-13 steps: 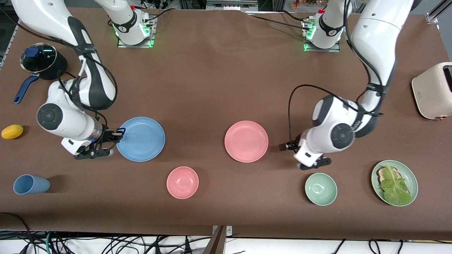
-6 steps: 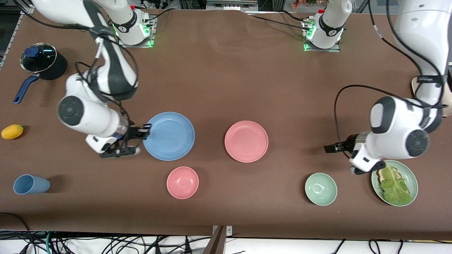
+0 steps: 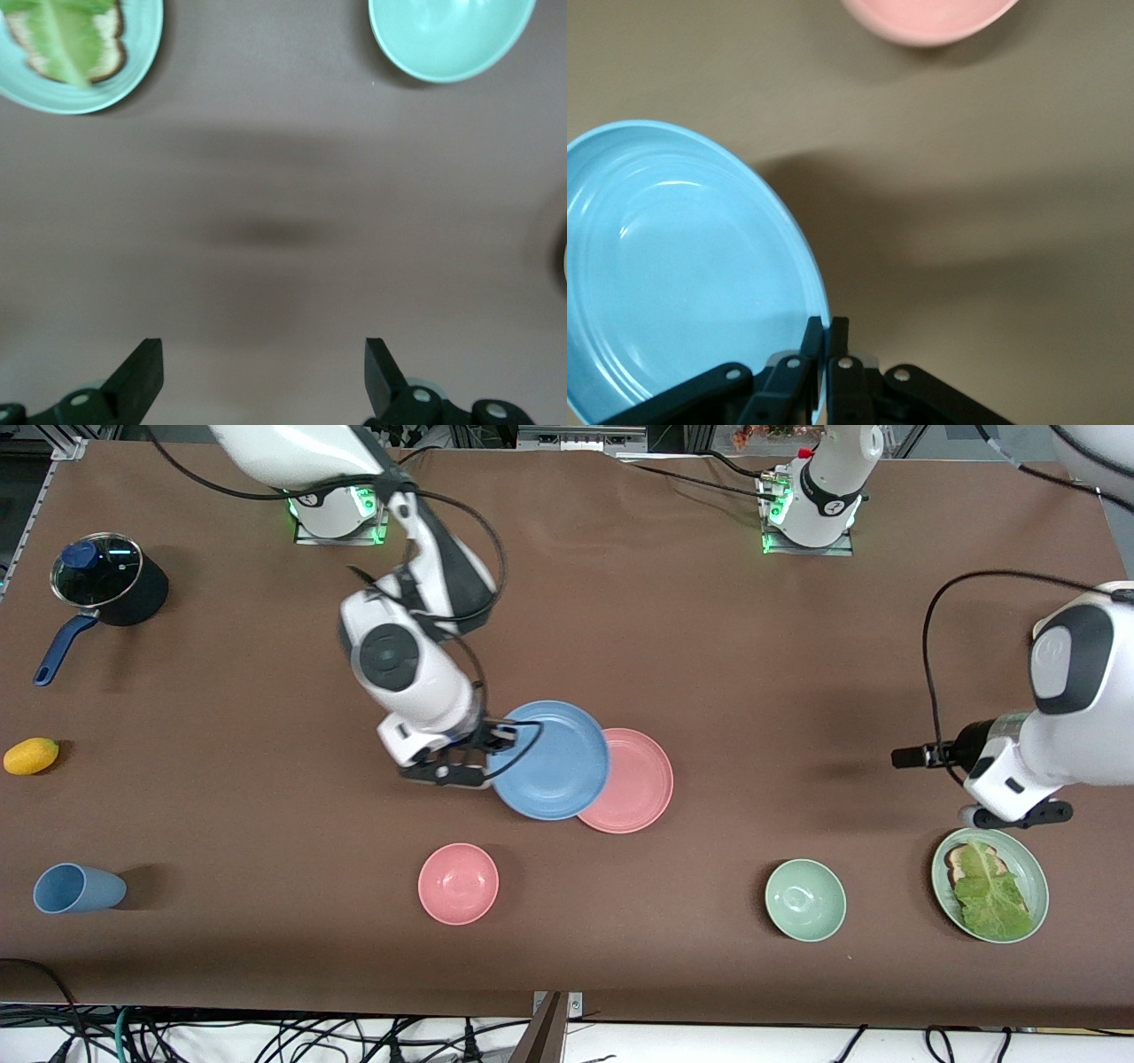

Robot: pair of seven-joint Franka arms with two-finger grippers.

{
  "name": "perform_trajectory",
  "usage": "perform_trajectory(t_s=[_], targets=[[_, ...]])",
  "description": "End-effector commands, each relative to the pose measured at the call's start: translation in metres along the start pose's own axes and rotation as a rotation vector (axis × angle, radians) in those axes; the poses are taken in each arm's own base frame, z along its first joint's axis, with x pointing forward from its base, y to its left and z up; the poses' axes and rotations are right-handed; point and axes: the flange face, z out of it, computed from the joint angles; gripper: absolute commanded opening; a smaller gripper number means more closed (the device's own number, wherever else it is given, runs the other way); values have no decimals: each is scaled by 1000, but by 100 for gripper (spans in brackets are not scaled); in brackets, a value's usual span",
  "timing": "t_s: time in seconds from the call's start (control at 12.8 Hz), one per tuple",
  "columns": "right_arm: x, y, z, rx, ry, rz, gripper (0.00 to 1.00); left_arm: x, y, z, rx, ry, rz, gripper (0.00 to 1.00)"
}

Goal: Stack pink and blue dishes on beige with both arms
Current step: 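Slide the blue plate onto the pink plate with the right gripper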

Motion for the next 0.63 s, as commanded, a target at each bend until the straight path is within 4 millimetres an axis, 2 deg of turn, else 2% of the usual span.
perform_trajectory(t_s=[0.0,0.08,0.24,0.31,0.39,0.55], targets=[[-28,-48,52,67,59,132,0,-55,2,-52,63,18,25,100],[-37,-56,67,84,67,161,0,-68,2,-68,64,23,43,100],[-50,-63,85,77,63,163,0,-88,-1,-91,65,41,67,100],[-52,-64,86,73,67,154,0,-96,2,-101,49,61,67,100],[-51,-63,88,67,71,149,0,-105,-12,-115,2,83,40,100],[-51,-63,86,66,74,141,0,-112,-18,-126,-39,105,31,100]])
